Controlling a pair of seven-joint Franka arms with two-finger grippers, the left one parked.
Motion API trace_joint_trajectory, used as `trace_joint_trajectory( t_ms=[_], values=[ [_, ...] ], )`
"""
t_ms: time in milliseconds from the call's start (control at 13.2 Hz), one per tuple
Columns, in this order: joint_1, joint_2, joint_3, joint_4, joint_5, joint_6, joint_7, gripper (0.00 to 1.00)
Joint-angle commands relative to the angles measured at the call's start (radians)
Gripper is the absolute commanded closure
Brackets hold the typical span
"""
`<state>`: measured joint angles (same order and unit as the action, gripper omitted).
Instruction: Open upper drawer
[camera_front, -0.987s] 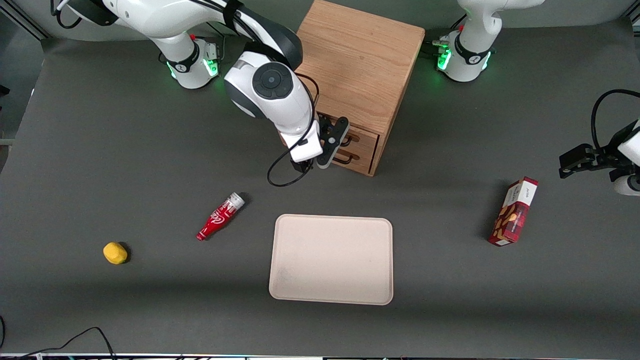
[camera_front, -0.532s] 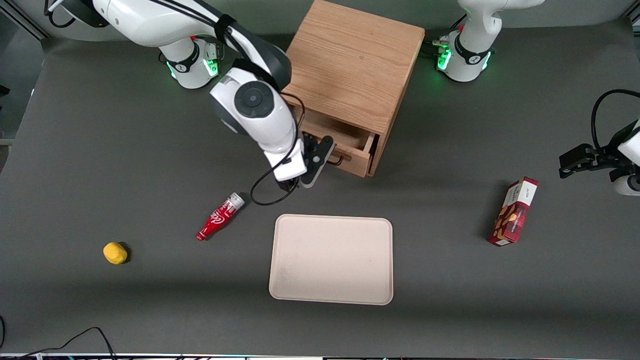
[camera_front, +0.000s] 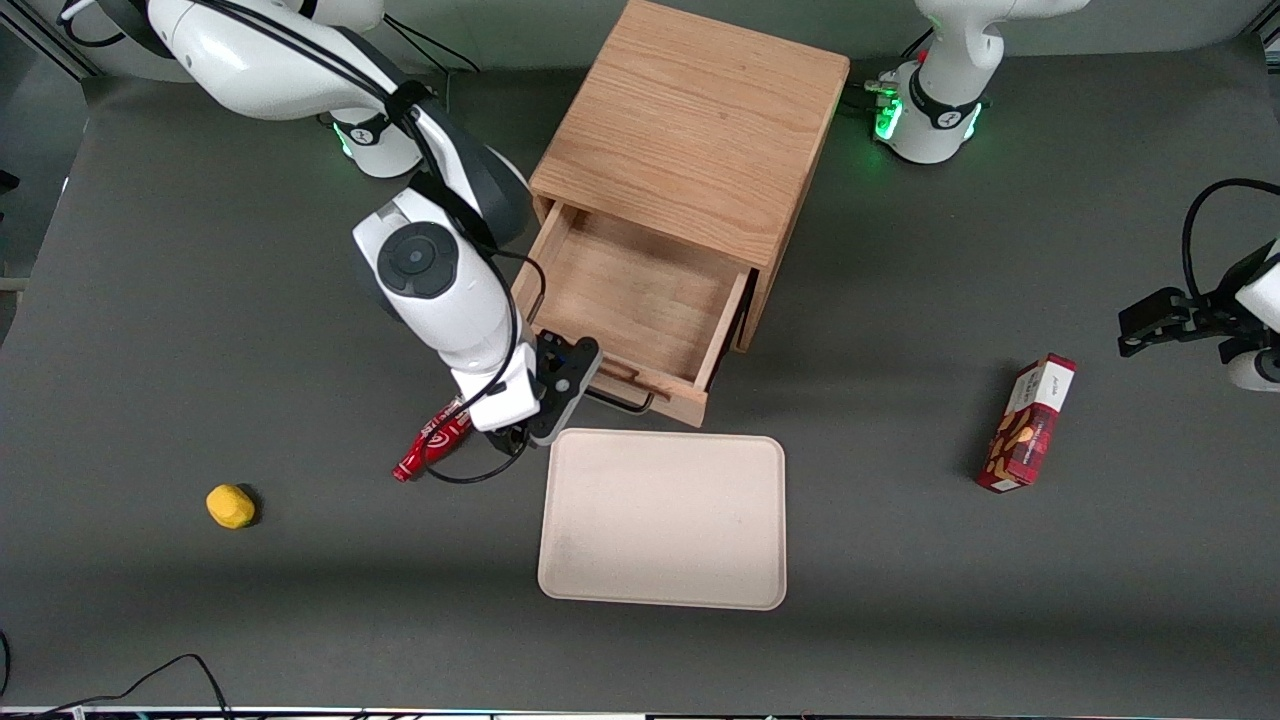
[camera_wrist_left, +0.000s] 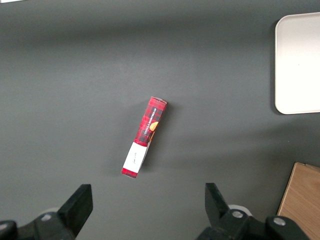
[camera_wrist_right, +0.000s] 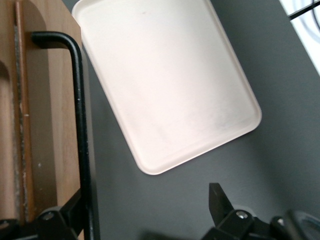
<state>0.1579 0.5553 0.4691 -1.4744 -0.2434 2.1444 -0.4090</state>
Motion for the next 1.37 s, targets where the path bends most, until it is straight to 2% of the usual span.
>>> trace_joint_trajectory(
  t_ms=[0, 152, 380, 608, 835, 1063, 1139, 1291],
  values=[
    [0.015, 0.041, -0.049, 0.045, -0.017, 0.055, -0.019, 0.0],
    [0.031, 0.067, -0.085, 0.095, -0.014, 0.058, -0.019, 0.0],
    [0.023, 0.074, -0.119, 0.112, 0.068, 0.072, -0.021, 0.0],
    [0.018, 0.077, -0.122, 0.138, 0.087, 0.072, -0.022, 0.0],
    [0.017, 0.077, -0.125, 0.167, 0.249, 0.066, -0.019, 0.0],
    [0.012, 0.068, -0.126, 0.189, 0.36, 0.065, -0.021, 0.0],
    [0.012, 0.066, -0.126, 0.193, 0.39, 0.065, -0.021, 0.0],
    [0.012, 0.064, -0.126, 0.194, 0.4, 0.065, -0.021, 0.0]
  ],
)
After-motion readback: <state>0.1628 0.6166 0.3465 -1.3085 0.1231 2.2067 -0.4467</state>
